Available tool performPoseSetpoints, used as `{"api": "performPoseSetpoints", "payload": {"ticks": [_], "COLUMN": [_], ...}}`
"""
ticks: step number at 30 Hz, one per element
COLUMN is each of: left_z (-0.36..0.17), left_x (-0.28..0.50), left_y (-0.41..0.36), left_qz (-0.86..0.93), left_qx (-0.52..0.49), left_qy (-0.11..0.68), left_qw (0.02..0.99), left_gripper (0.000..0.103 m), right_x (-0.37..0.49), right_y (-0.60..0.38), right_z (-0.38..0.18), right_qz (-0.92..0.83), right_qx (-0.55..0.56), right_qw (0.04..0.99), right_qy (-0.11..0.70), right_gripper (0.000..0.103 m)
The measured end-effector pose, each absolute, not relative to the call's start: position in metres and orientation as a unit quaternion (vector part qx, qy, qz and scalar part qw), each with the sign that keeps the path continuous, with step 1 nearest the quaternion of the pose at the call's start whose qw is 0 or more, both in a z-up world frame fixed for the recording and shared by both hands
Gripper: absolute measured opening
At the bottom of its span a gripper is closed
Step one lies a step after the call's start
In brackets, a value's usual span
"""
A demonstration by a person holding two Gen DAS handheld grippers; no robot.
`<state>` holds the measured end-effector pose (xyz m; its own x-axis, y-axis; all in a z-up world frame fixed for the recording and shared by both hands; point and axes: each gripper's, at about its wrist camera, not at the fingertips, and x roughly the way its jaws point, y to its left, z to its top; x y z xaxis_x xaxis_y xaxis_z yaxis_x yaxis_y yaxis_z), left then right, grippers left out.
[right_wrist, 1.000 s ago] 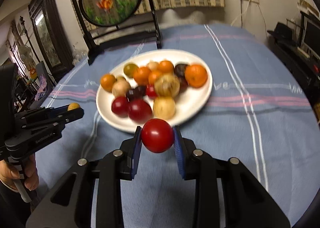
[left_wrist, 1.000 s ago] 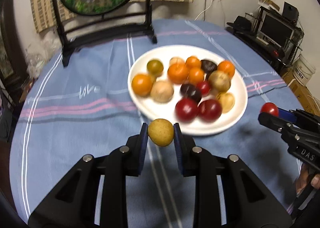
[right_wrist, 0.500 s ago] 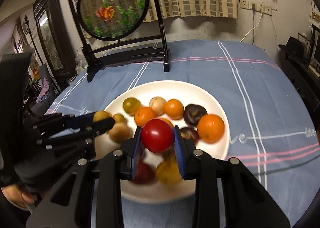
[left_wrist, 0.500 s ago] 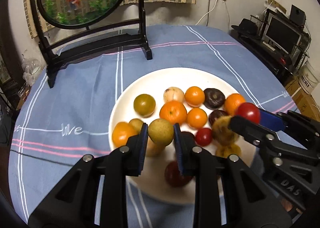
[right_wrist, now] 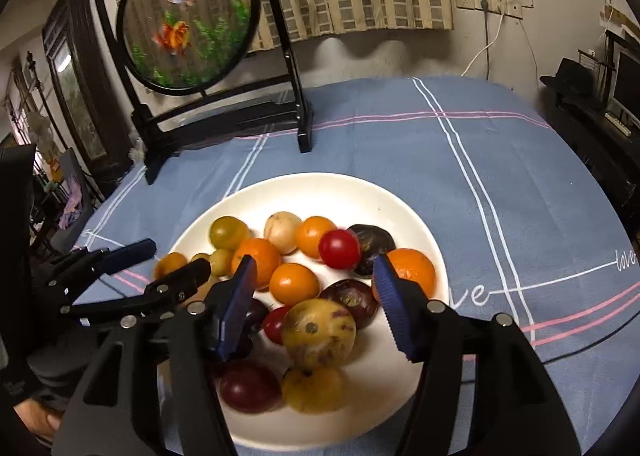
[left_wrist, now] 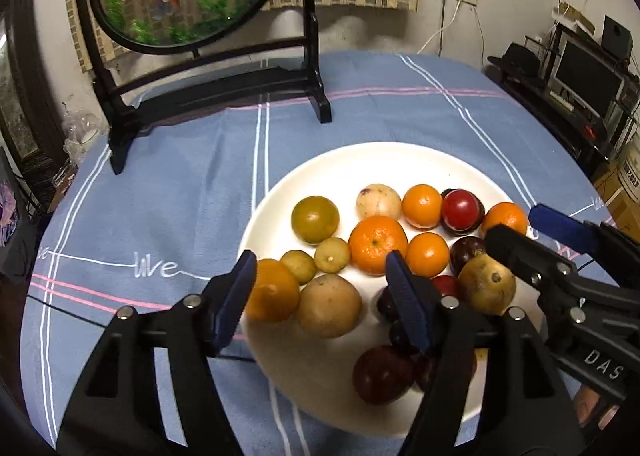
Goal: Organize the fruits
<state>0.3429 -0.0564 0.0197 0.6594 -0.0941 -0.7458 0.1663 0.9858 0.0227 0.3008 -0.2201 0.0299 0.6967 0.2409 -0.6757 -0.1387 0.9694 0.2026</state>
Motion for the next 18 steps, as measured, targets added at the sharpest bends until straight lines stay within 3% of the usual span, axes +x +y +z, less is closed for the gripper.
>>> {"api": "performPoseSetpoints", "payload": {"ticks": [4,18], "left_z": [0.028,0.002], "left_x": [0.321,0.228], "left_y": [-0.05,-0.015], "left_qz": [-0.074,-0.029], "left_qx": [0.037,0.019], "left_qy": [0.398,0.417], "left_qw": [0.913,0.908], "left_gripper": [0.079,0.09], "right_x": [0.279,0.192], "right_y": [-0.216,-0.231], "right_z": [0.036,0.015], "right_qz": [0.104,0.064], "right_qx": [0.042,0.015], "right_qw": [0.92,0.915], "right_qy": [0.375,0.399], "right_gripper": [0.062,0.062]}}
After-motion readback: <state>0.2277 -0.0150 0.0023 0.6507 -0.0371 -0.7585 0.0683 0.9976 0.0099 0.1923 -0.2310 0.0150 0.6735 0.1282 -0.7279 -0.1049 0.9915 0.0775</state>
